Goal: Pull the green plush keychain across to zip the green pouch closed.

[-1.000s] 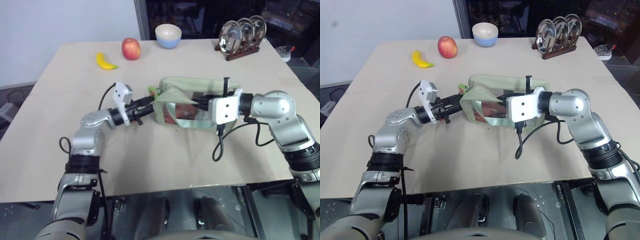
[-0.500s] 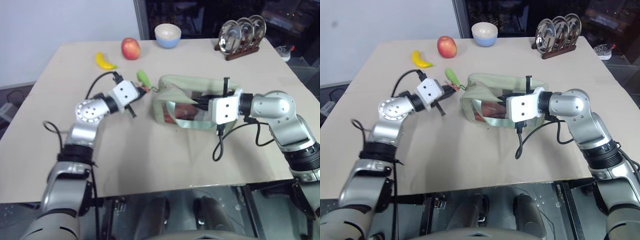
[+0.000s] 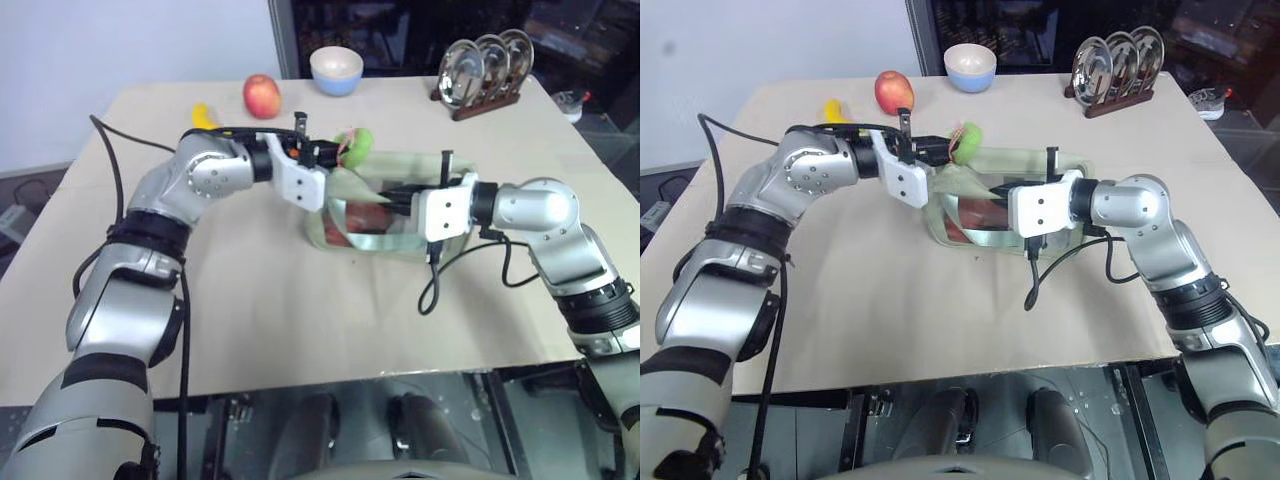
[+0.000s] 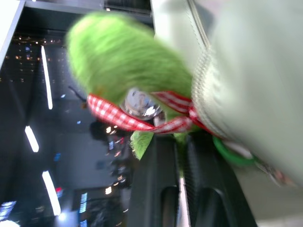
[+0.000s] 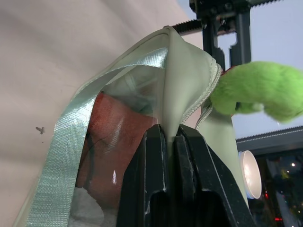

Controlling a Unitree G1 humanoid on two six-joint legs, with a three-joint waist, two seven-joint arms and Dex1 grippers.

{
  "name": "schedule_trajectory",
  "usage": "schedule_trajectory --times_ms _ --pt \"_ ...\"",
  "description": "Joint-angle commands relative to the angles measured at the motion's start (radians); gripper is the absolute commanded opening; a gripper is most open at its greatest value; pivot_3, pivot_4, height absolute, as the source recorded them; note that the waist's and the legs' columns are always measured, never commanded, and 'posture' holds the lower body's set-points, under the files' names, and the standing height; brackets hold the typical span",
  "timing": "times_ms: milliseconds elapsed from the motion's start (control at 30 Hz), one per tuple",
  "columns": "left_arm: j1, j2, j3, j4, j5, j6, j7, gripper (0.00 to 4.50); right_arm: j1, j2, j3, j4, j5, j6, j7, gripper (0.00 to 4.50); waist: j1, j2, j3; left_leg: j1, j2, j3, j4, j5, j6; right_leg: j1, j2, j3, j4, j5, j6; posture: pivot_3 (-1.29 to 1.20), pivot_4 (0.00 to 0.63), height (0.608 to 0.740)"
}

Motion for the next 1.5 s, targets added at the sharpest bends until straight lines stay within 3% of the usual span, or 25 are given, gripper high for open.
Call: schedule_trajectory --times_ms 33,200,367,400,500,533,567,800,900,1033,1167,1500 --pt "-0.100 0.018 0.016 0.066 -0.016 -0.139 -0.011 1.99 -0.025 0.007 -0.002 -0.012 -0.002 -0.013 -0.010 0.00 -0.002 0.000 0.000 0.000 0.000 0.000 0.000 0.000 0.000 0.000 0.000 0.000 0.000 0.000 0.000 0.00 0.150 0.740" --pt "-0.083 0.025 0.071 0.097 -0.249 -0.047 -0.188 1.99 -0.016 0.009 -0.009 -0.028 -0.008 0.003 -0.019 0.00 -0.005 0.000 0.000 0.000 0.000 0.000 0.000 0.000 0.000 0.000 0.000 0.000 0.000 0.000 0.000 0.00 0.150 0.740" --pt "0.016 0.017 0.234 -0.014 -0.577 0.329 -0.406 1.99 -0.008 0.012 -0.046 -0.059 0.057 0.132 -0.010 0.00 -0.007 -0.001 0.001 0.000 0.001 0.000 0.001 0.000 0.000 0.000 0.001 0.000 0.001 0.000 0.000 0.00 0.150 0.740" --pt "0.048 0.017 0.261 -0.056 -0.613 0.397 -0.413 2.05 -0.009 0.013 -0.052 -0.062 0.062 0.145 -0.018 0.77 -0.007 -0.001 0.001 0.000 0.001 0.000 0.001 0.000 0.000 0.000 0.001 0.000 0.001 0.000 0.000 0.00 0.150 0.740" --pt "0.157 0.020 0.326 -0.202 -0.678 0.562 -0.399 2.05 -0.004 0.011 -0.068 -0.078 0.076 0.188 -0.034 1.97 -0.006 -0.001 0.001 0.000 0.001 -0.001 0.002 0.000 0.000 0.000 0.001 0.000 0.001 0.000 0.000 0.00 0.150 0.740" --pt "0.229 0.023 0.349 -0.288 -0.723 0.647 -0.394 2.05 0.003 0.012 -0.087 -0.104 0.102 0.241 -0.039 2.69 -0.005 -0.001 0.002 0.000 0.001 -0.001 0.002 0.000 0.000 0.000 0.000 0.000 0.001 0.000 0.000 0.00 0.150 0.740" --pt "0.298 0.025 0.372 -0.369 -0.758 0.718 -0.374 2.05 0.012 0.012 -0.109 -0.136 0.133 0.292 -0.041 2.96 -0.006 -0.001 0.002 0.000 0.001 -0.001 0.002 0.000 0.000 0.000 0.000 0.000 0.001 0.000 0.000 0.00 0.150 0.740" --pt "0.757 0.011 0.518 -0.913 -1.009 1.139 -0.197 2.05 0.132 -0.049 -0.269 -0.415 0.361 0.635 -0.056 2.96 0.000 -0.001 0.002 -0.002 0.003 -0.004 0.002 -0.001 0.000 0.000 -0.007 0.002 -0.002 0.000 0.000 0.00 0.150 0.740" --pt "0.884 -0.001 0.553 -0.997 -1.019 1.197 -0.145 2.05 0.256 -0.084 -0.380 -0.543 0.471 0.765 -0.072 2.96 0.010 -0.001 0.002 0.000 0.003 -0.006 0.001 -0.001 0.000 0.002 -0.008 0.001 -0.001 0.000 -0.001 0.00 0.150 0.740" --pt "0.918 -0.002 0.576 -1.010 -1.012 1.218 -0.143 2.05 0.393 -0.160 -0.496 -0.645 0.593 0.896 -0.061 2.96 0.022 -0.001 0.002 0.000 0.002 -0.005 0.001 -0.001 0.000 0.003 -0.009 0.002 -0.002 -0.003 -0.005 0.00 0.150 0.740" --pt "0.882 0.003 0.572 -0.960 -0.998 1.222 -0.182 2.05 0.518 -0.198 -0.598 -0.745 0.683 0.952 -0.090 4.35 0.026 -0.001 0.002 0.000 0.002 -0.005 0.001 -0.001 0.000 0.003 -0.010 0.001 -0.003 -0.003 -0.005 0.00 0.150 0.740" --pt "0.728 -0.044 0.474 -0.804 -0.894 1.188 -0.271 2.05 0.546 -0.218 -0.654 -0.853 0.846 0.969 -0.189 4.35 0.025 -0.001 0.002 -0.001 0.002 -0.004 0.001 -0.001 0.000 0.003 -0.008 0.001 -0.005 -0.003 -0.004 0.00 0.150 0.740"
